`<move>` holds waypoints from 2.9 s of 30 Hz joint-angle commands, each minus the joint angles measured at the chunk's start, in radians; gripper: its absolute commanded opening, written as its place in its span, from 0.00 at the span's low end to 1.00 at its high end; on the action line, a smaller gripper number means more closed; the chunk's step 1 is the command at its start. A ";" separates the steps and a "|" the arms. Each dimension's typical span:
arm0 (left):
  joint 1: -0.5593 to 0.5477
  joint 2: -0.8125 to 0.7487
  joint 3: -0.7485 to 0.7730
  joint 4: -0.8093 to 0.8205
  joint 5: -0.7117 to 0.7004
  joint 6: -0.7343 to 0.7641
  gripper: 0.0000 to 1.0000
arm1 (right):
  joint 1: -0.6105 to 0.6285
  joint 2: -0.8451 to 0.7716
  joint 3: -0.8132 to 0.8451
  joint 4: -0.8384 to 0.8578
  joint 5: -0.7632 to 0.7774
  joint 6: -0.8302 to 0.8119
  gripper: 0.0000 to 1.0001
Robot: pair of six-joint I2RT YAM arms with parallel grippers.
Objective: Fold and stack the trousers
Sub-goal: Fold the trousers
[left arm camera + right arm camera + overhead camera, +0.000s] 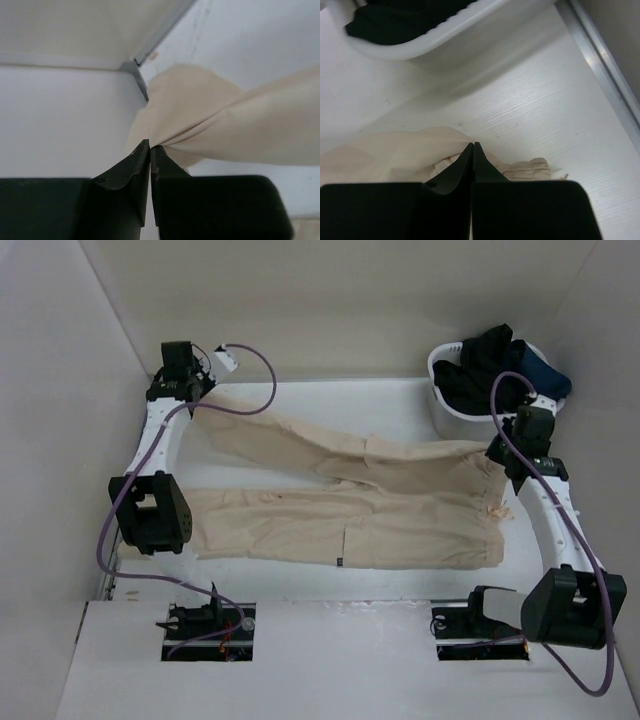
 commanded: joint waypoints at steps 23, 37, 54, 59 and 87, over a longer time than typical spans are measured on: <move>0.395 -0.586 -0.647 -0.032 0.000 0.189 0.00 | 0.307 -0.574 -0.287 -0.460 0.202 0.382 0.00; 0.444 -0.824 -1.024 -0.107 -0.038 0.255 0.01 | 0.576 -0.583 -0.244 -0.773 0.235 0.586 0.21; 0.464 -0.792 -1.027 -0.118 -0.116 0.356 0.40 | 0.461 -0.559 -0.397 -0.654 0.310 1.306 0.74; 0.519 -0.755 -1.030 -0.069 -0.104 0.364 0.42 | 0.323 -0.360 -0.469 -0.455 0.214 1.300 0.77; 0.537 -0.354 -0.601 -0.458 0.307 0.008 0.46 | -0.111 0.032 -0.301 0.133 0.203 0.435 0.00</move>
